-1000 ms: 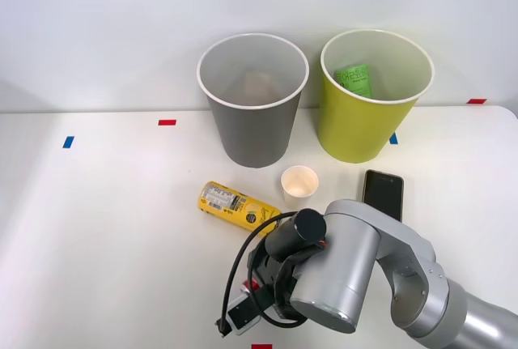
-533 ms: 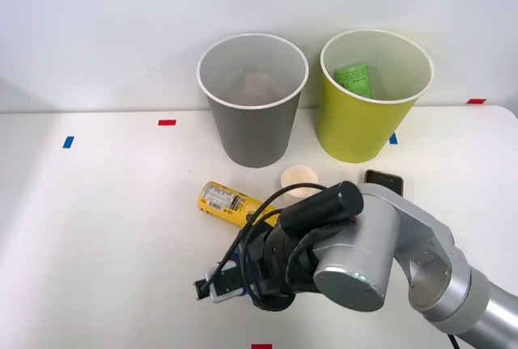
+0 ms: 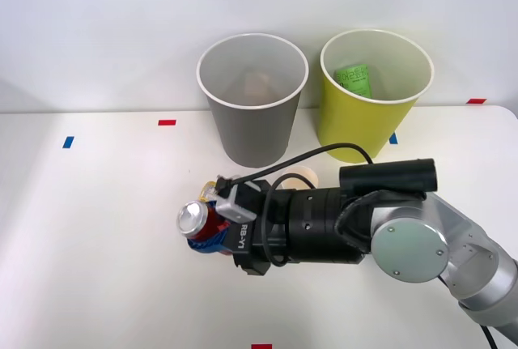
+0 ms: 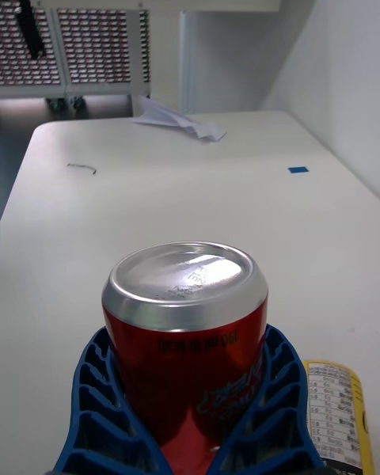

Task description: Put cans in the gray bin, plastic bottles in the light green bin

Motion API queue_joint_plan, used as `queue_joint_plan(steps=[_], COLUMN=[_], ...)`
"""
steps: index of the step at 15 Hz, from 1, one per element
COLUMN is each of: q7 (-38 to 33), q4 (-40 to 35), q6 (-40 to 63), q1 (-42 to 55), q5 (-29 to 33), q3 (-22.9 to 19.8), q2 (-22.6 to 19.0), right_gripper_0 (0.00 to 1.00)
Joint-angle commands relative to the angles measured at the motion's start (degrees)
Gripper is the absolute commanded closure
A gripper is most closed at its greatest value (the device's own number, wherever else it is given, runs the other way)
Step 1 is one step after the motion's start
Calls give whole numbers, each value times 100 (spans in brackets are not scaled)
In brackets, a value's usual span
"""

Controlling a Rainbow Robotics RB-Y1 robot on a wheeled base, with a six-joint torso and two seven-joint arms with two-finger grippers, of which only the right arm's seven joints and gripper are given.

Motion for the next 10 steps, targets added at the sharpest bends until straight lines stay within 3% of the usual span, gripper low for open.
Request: queue_joint_plan(steps=[1,7,10], q7=[45,36,-52], q4=[-290,-387,-106], q6=[-860,-1739,-1845], q1=[309,230,-77], q5=[-313,-340,-331], q3=[-178,-749,-1074], q2=[3,249,583], right_gripper_0=[100,100,100])
